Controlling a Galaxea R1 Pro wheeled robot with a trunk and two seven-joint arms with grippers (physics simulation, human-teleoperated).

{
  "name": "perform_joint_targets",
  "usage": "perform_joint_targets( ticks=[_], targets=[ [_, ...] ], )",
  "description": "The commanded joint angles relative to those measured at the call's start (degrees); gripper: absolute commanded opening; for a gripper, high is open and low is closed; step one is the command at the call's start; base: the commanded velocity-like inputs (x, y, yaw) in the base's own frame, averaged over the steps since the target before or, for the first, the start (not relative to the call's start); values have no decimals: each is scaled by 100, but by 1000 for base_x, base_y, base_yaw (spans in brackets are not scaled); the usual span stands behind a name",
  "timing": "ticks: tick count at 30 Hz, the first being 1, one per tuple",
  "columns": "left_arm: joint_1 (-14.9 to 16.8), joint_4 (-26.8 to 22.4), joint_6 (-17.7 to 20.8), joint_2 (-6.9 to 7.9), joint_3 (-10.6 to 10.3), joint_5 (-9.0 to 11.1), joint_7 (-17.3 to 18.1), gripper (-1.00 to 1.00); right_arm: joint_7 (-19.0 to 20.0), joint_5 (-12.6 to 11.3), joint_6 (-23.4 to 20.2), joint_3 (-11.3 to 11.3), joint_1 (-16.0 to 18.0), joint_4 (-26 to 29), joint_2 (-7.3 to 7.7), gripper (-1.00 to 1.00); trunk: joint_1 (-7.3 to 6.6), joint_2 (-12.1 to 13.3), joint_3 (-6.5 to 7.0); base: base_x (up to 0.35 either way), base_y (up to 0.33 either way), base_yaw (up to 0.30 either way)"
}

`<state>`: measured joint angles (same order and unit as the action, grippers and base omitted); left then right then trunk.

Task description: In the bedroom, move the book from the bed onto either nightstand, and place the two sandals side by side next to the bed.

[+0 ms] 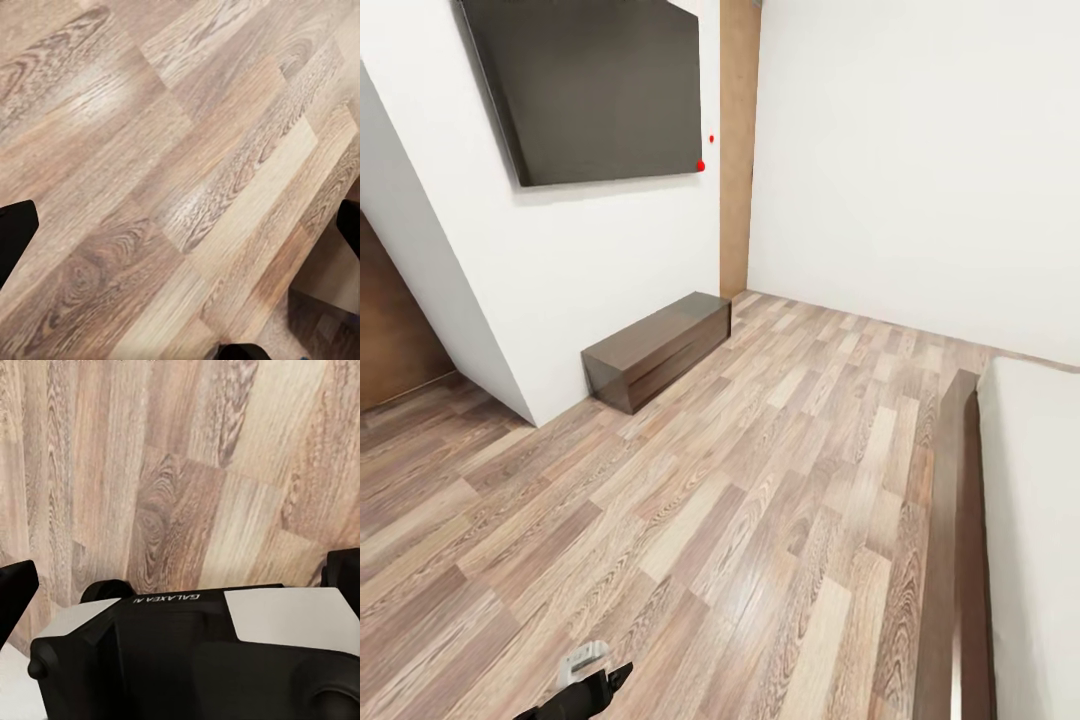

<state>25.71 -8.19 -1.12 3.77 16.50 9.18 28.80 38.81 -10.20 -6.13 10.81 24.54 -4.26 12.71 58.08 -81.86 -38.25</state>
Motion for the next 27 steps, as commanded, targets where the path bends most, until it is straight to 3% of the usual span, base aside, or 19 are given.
perform_joint_targets(
  ticks=[1,12,27],
  targets=[
    [6,10,-11,2,-18,49,18,100,27,-63,-45,16,7,2,3,100,-23,39,14,0,0,0],
    [6,10,-11,1,-23,49,25,100,30,-43,-11,-8,7,54,4,100,-265,480,212,0,0,0],
    [4,264,-22,1,-24,35,33,100,26,-35,522,0,7,28,12,100,-265,480,331,0,0,0]
  ],
)
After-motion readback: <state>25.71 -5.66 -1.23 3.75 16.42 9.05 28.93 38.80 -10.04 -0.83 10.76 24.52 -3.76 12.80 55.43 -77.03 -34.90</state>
